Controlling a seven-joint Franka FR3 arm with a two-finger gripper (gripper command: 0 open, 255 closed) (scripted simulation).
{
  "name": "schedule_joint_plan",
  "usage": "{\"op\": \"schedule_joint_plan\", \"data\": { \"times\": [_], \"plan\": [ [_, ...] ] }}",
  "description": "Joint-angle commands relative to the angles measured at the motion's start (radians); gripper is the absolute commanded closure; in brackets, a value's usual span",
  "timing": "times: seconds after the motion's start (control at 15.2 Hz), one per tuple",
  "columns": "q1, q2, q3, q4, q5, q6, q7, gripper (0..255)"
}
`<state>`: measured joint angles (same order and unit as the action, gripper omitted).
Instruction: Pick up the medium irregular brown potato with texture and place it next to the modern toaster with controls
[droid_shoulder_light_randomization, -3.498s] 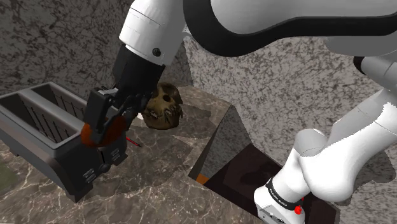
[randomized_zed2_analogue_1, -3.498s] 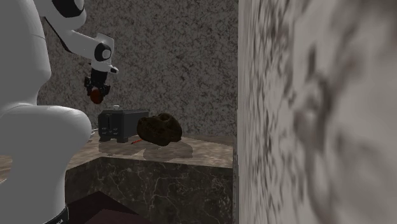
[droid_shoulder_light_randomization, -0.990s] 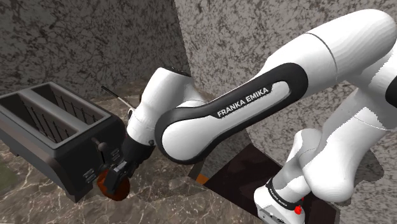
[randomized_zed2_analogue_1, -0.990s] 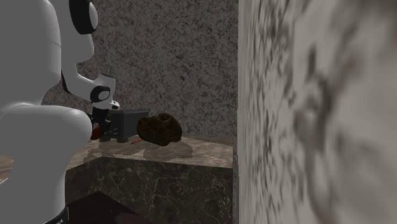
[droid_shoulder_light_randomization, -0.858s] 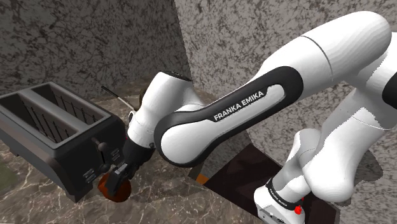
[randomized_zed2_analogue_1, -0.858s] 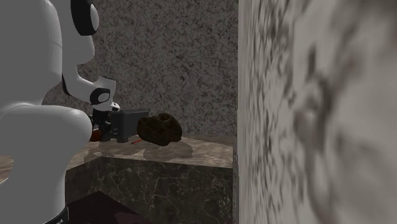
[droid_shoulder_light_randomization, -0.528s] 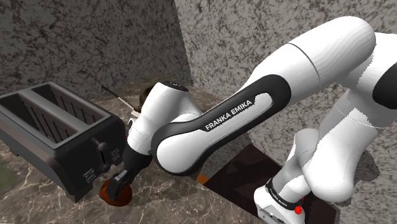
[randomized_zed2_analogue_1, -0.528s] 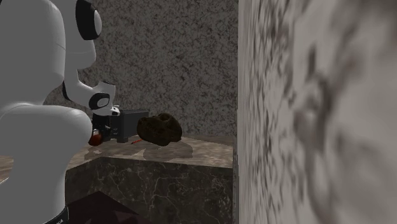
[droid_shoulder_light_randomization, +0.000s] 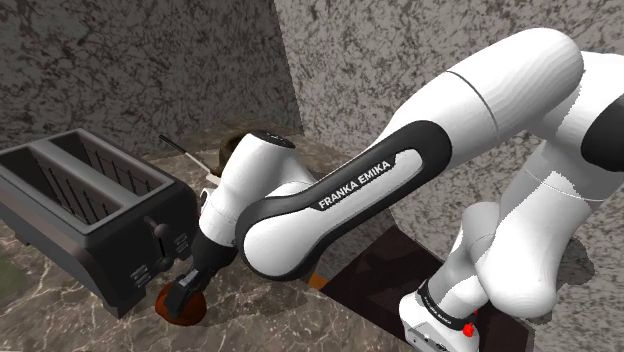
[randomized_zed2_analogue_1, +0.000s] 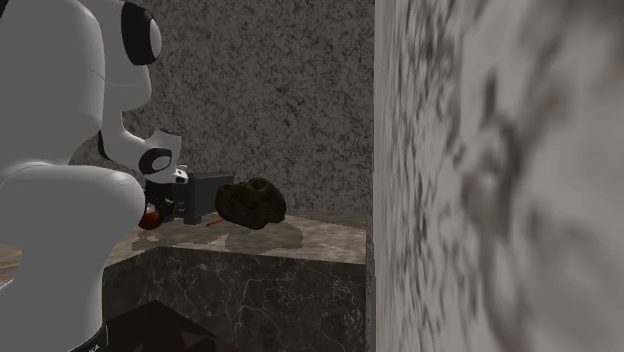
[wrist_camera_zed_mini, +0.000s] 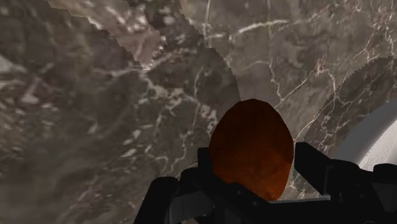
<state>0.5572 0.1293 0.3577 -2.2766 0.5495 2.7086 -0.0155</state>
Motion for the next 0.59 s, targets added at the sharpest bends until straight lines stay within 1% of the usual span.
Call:
{"op": "schedule_joint_plan", "data": {
  "times": [0.0,0.33,0.53],
  "plan": [
    [-0.003,0.006,-0.003,-0.008,0.002,0.001,-0.003,0],
    [-0.001,0.005,-0.002,-0.007,0.0,-0.001,0.001,0],
    [-0.022,-0.1,-0.014,-0.027,0.002,-0.092,0.003,0]
  ]
}}
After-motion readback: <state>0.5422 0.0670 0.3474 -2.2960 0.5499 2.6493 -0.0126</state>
